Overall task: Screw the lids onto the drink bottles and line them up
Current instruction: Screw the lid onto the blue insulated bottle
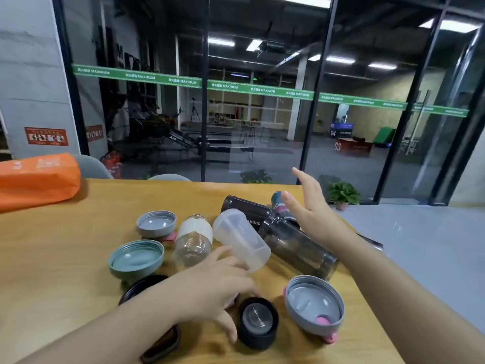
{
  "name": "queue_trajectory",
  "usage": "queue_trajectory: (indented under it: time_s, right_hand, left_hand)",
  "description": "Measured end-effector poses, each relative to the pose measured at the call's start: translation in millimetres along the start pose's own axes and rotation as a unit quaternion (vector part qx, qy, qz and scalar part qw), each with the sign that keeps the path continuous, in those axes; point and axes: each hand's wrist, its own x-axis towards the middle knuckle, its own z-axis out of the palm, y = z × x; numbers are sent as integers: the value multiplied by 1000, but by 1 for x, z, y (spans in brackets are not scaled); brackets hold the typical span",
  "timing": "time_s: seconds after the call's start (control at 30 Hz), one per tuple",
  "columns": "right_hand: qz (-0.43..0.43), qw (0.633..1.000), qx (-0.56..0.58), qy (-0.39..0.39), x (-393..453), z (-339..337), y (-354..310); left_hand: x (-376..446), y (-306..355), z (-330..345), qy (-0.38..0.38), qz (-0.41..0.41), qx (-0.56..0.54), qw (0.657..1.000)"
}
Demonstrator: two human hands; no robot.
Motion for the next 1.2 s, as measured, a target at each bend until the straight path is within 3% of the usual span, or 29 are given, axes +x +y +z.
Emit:
queue_trajectory:
  time_s: [0.07,0.47,0.63,0.73,0.97,1.2]
  right_hand:
    - [13,1000,-5,-9,0,-1,7]
    - [36,998,-54,-29,9,11,31]
    - [40,996,-74,-27,14,13,37]
    - [79,993,-90,-2,23,13,43]
    - [162,981,-107,-14,52,17,49]
    - [215,973,-78,-41,82,25,45]
  left_hand:
    - [7,0,6,-7,32,7,999]
    - [21,12,13,-58,-37,-87,994]
    - [20,8,8,-12,-53,-112,992]
    - [14,2,0,71,-65,-145,985]
    - [9,-17,-18,269,-125,-262,918]
    - [0,-36,4,353,-162,-472,791]
